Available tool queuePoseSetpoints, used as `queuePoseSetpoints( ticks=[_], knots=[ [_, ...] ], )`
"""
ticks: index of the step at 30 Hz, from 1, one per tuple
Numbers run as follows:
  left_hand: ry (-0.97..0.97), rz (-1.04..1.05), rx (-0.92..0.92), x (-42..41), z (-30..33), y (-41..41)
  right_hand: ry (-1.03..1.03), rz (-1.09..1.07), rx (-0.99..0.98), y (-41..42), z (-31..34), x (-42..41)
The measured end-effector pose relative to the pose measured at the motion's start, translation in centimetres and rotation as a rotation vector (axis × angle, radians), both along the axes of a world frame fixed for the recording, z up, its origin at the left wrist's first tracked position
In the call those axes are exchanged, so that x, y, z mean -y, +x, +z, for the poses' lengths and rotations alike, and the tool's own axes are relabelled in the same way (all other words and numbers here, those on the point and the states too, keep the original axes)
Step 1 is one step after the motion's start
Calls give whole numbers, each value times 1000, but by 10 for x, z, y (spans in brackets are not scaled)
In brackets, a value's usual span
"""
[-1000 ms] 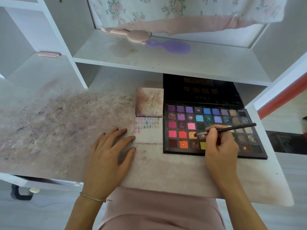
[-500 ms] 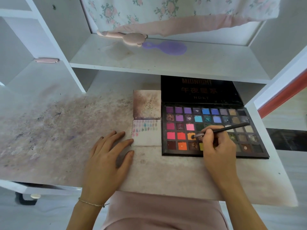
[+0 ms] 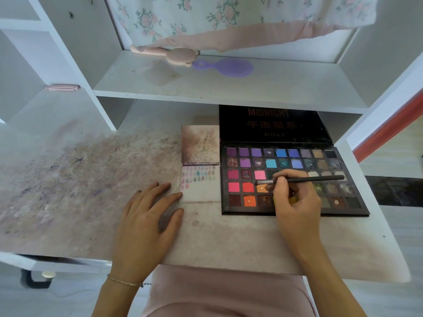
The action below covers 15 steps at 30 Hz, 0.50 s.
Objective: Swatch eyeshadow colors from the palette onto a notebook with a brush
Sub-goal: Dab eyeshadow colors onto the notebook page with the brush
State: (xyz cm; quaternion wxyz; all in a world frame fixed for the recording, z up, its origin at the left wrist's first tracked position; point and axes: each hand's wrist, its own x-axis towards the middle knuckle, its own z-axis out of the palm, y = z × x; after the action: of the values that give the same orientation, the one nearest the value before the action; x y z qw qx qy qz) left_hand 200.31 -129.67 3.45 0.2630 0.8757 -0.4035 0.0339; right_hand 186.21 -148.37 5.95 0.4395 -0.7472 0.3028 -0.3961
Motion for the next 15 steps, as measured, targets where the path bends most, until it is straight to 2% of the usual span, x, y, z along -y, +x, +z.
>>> queuePoseSetpoints(
  ticks=[8,15],
  knots=[
    [22,6,-3,0,3,-1,31,227,8,51,2,-35],
    [25,5,7,-1,2,0,-1,204,-108,68,-5,-40]
  ],
)
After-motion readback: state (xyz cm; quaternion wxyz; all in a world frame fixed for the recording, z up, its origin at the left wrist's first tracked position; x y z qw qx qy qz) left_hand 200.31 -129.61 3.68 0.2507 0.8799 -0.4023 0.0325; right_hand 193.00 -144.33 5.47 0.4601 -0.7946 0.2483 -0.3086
